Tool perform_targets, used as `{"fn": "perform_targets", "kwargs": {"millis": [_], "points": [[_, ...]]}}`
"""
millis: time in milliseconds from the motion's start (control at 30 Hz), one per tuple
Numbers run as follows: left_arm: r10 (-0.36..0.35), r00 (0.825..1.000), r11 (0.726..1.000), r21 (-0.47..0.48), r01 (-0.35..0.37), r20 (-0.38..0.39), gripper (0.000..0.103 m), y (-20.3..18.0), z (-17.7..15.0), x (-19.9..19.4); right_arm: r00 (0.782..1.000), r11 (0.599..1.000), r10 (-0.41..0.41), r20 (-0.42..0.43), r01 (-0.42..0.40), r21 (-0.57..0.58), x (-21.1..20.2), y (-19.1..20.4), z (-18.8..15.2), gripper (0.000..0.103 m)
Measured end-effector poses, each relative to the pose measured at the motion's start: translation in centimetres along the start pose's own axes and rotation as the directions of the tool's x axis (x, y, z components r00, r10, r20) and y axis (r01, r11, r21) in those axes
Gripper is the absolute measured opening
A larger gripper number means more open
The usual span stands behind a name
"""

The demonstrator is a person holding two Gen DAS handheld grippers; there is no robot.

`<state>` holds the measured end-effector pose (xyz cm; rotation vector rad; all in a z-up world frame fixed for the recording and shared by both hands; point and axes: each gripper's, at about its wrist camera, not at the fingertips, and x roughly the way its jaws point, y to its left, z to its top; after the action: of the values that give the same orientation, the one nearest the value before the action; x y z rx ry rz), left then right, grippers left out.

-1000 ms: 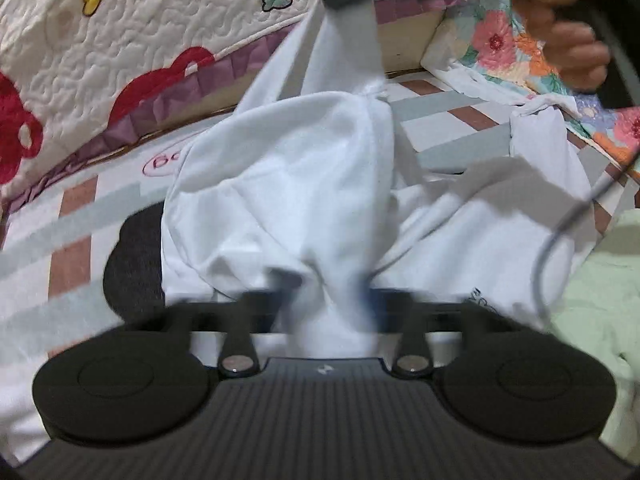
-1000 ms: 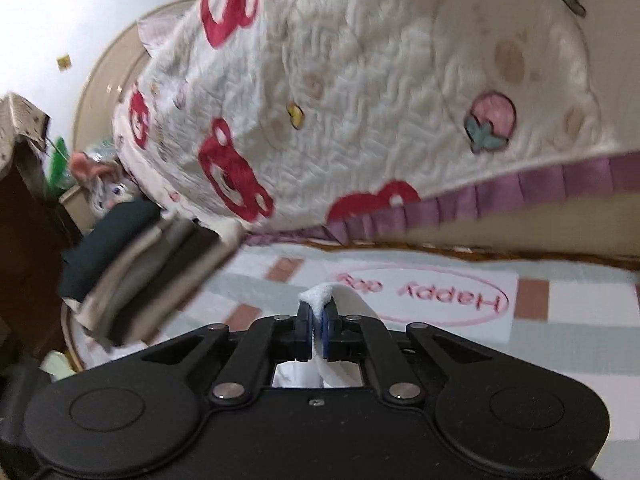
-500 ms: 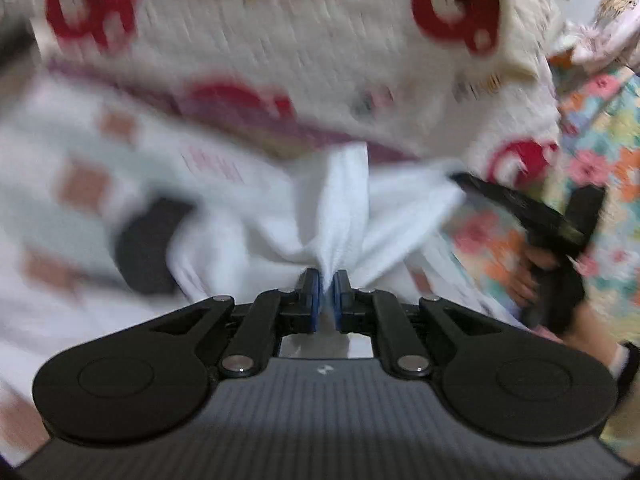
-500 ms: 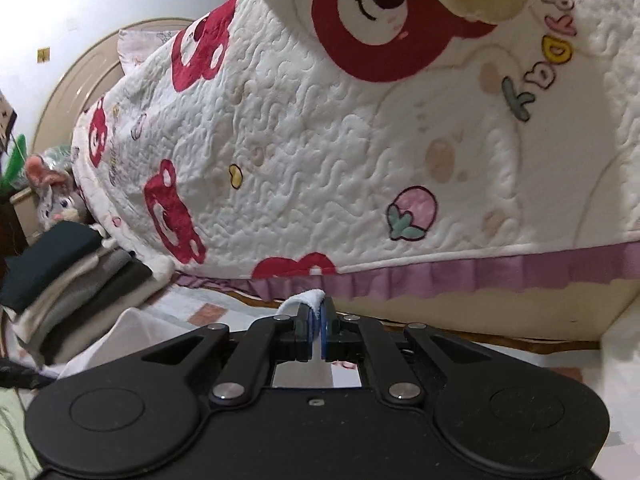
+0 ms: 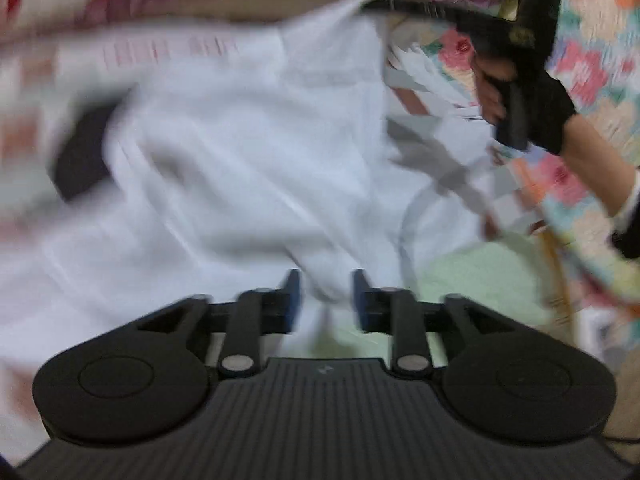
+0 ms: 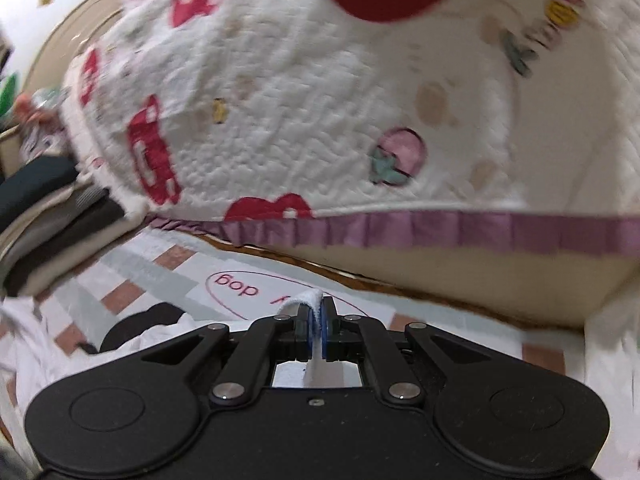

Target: Fold clothes

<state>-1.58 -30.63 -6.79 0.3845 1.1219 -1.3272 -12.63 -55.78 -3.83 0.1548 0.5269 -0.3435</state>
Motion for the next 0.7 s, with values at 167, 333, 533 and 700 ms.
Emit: {"fn": "perform_targets", "kwargs": {"millis": [167,333,533,700], "points": [[0.132,0.991,0.975,0.176,-0.132,0.011,0.056,1.5,7.3,-0.3,0.998,0.998,0.060,-0.003,-0.060,0.000,0.6,0.0,-0.7,0.008],[0.074,0.994,0.997,-0.006,-0.073,0.082,0.057,1.9,11.8,4.6,0.998,0.994,0.066,-0.009,-0.065,0.083,1.3,-1.2,-1.5,0.008],[0.185,0.983,0.981,-0.054,-0.185,-0.005,0.059,2.7,12.1,10.4,0.997,0.997,0.079,-0.008,-0.078,0.028,0.7,-1.2,-1.2,0.007],[0.208,0.978,0.975,-0.067,-0.210,-0.027,0.001,3.9,10.5,9.1,0.997,0.997,0.078,-0.005,-0.078,-0.005,0.4,-1.2,-1.3,0.007]]}}
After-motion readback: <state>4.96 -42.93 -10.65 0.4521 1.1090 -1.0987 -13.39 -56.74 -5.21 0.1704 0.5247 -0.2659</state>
